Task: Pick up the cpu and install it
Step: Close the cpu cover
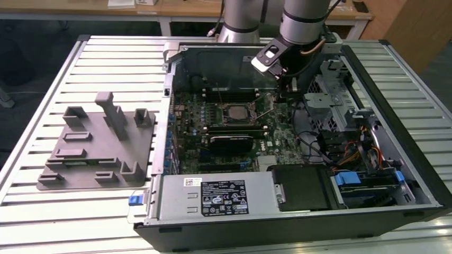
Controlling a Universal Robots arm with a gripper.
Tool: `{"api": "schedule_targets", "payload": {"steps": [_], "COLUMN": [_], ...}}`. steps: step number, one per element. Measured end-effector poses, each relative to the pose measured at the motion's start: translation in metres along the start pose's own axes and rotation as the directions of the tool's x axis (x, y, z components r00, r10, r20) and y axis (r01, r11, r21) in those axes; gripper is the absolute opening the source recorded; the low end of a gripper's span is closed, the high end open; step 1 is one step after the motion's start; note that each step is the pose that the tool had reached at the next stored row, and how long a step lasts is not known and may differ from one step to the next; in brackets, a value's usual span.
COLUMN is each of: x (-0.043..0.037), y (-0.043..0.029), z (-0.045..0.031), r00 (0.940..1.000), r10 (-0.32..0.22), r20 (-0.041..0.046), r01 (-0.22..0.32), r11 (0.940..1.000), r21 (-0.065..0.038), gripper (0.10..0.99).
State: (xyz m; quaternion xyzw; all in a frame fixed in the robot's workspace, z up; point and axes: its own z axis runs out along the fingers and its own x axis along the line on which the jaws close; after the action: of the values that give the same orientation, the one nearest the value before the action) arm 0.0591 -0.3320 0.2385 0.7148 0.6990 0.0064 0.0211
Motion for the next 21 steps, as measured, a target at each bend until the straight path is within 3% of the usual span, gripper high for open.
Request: {"api": "schedule_targets", "payload": {"steps": [7,21], "x": [0.0,-0.0006], "y": [-0.0032,-0.0293], "z": [0.0001,-0.0009], "r00": [1.0,1.0], "r10": [0.0,0.0], "r20": [-0.0002,-0.0002], "r01": [0.0,0.0], "r11": [1.0,1.0], "r21": [0.0,0.0], "gripper": [0.106,0.106]}}
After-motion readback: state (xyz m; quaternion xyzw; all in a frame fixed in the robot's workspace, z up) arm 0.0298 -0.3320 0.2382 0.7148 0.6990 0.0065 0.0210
